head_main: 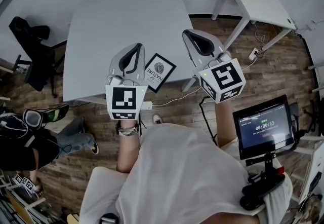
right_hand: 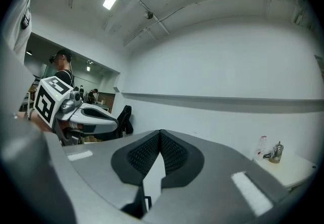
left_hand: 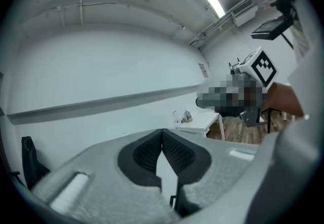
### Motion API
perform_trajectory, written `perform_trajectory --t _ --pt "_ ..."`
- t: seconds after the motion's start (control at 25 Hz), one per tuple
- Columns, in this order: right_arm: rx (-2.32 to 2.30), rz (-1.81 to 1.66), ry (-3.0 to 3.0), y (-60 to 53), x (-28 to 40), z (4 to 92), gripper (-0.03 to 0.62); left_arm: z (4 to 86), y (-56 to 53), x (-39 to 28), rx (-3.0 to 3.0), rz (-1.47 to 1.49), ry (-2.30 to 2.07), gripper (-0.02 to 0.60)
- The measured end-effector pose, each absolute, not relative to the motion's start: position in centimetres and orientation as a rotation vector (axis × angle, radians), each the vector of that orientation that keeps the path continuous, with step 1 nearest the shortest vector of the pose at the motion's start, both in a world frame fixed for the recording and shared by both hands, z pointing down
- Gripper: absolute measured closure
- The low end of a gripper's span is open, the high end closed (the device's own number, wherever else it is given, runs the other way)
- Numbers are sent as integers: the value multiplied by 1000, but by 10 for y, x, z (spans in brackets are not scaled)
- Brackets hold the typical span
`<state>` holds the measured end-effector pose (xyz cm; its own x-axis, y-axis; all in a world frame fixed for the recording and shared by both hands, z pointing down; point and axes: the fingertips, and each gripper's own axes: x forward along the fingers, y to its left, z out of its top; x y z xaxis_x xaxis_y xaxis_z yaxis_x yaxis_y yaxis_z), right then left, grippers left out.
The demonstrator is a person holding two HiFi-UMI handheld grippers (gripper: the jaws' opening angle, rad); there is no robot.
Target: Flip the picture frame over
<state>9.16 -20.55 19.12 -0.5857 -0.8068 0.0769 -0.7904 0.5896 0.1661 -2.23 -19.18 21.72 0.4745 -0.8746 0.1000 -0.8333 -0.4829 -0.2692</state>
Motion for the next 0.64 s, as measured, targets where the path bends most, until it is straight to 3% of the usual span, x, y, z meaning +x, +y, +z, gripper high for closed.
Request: perform_trajectory --t 0.64 --pt "1347 -112 -2622 -205 93 214 592 227 -189 -23 -2547 -351 1494 575"
